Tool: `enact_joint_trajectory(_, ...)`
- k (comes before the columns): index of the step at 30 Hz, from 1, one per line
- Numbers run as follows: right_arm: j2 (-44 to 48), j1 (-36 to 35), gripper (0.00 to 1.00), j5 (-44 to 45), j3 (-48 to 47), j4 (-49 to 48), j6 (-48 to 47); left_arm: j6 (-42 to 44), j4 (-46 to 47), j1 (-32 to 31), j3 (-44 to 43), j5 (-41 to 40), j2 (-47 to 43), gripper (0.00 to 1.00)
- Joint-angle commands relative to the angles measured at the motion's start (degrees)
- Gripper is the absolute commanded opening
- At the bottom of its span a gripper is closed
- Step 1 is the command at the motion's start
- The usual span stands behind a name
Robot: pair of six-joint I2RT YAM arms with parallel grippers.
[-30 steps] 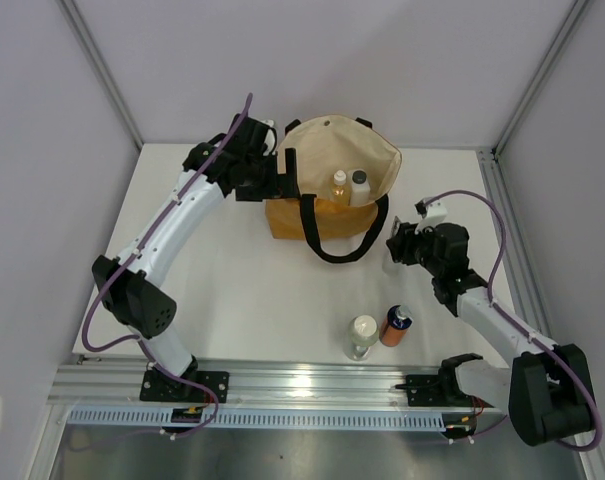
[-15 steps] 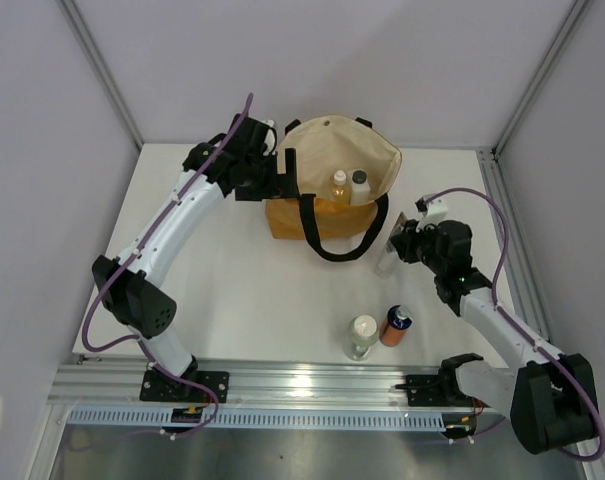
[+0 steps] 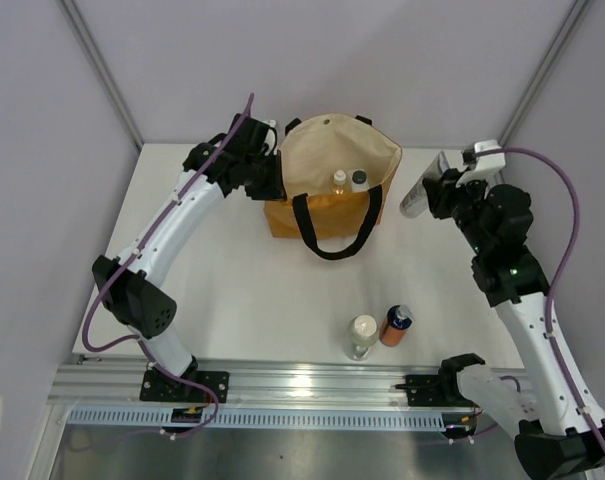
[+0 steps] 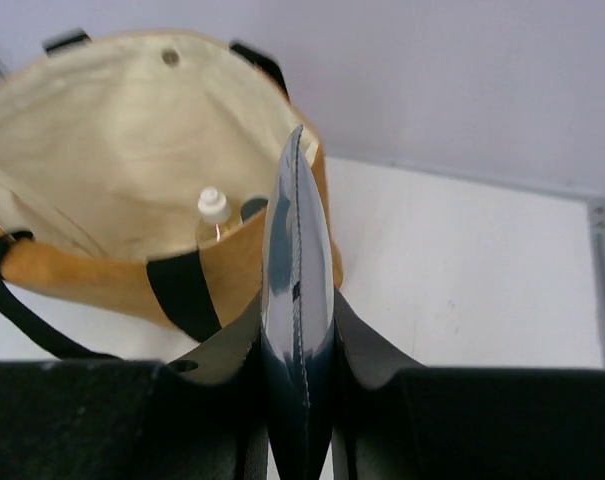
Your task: Place the personal care products into the canvas bag
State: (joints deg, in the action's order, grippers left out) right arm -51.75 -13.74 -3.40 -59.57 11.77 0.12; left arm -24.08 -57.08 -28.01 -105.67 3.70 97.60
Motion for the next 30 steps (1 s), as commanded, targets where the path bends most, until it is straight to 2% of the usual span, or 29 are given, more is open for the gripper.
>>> enact_joint_trajectory(1,1.6,0.2,0.0,1.6,-10.0,-0.4,-2.4,1.0,0.2,0.1,-2.2,1.0,-0.7,0.22)
enact_joint_trajectory(6,-5.8,0.1,0.0,-2.7,-24.1,-2.1,-2.1,0.2,0.8,0.0,-1.5,3.2,-1.6,0.1)
enact_joint_trajectory(10,-13.5,-0.8,0.0,-6.0,-29.7,-6.8,-0.4,-0.5,1.3,-0.2,-1.1,4.6,-2.2,0.06)
enact_joint_trajectory(17,-28.1,-12.3,0.0,-3.3,-33.3,-14.5,-1.8,-1.8,4.7,-0.5,1.9,8.1,-4.6,0.05)
enact_joint_trajectory(21,-34.2,-17.3,0.0,-1.1,-31.4,-19.1,-2.4,-2.6,7.1,-0.6,4.2,9.0,-6.3,0.05)
enact_joint_trajectory(30,-44.9,-18.5,0.0,0.2,-30.3,-23.0,-3.6,-3.2,7.4,-0.6,6.3,9.4,-6.7,0.06)
